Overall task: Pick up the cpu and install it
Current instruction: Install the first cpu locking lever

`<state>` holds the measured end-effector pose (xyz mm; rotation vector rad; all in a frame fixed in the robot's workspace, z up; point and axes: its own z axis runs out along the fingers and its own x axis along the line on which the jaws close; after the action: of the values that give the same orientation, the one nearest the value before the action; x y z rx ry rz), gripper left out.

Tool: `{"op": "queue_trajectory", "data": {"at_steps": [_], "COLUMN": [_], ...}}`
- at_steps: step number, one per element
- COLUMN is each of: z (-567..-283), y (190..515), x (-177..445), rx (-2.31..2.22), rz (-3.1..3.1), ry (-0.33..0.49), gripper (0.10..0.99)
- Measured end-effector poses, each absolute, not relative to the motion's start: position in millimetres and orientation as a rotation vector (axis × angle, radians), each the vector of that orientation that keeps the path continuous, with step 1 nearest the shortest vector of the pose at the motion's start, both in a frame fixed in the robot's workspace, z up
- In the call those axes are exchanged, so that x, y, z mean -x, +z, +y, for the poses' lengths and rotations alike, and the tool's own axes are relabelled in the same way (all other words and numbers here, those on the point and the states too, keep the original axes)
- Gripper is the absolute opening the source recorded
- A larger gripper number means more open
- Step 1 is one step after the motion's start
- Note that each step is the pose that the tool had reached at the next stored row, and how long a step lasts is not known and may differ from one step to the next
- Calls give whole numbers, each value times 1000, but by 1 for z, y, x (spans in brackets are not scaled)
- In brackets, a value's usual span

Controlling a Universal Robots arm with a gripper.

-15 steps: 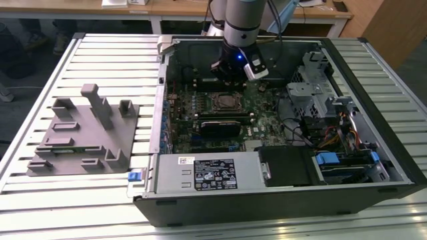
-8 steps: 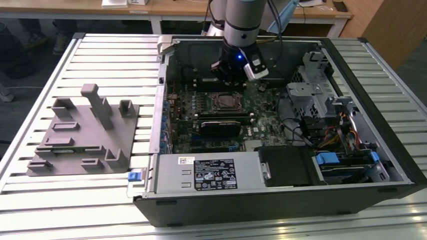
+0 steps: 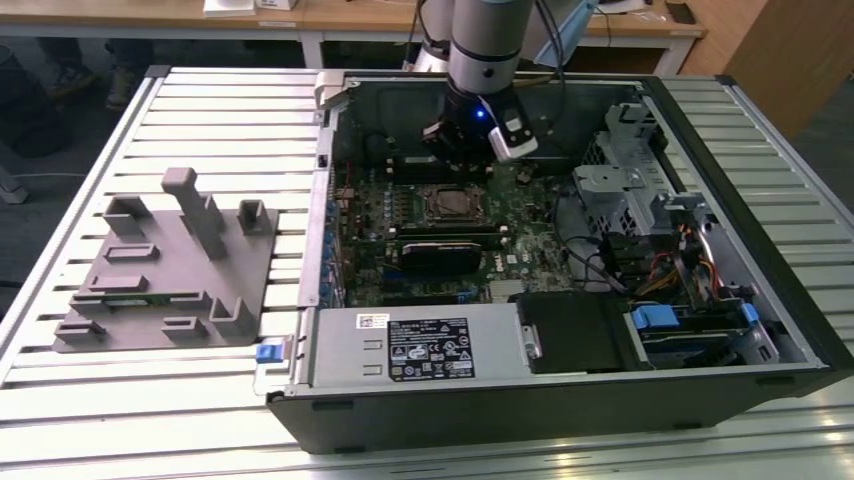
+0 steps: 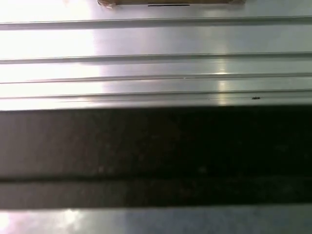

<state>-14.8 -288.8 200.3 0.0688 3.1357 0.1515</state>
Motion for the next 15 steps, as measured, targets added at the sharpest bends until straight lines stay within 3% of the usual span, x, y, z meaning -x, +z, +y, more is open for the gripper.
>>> {"op": "queue_trajectory", "data": {"at_steps": [15], "z": [-289], "y": [198], "x": [14], "rx": [-69], "rz": [3136], "ry": [147], "gripper": [106]}}
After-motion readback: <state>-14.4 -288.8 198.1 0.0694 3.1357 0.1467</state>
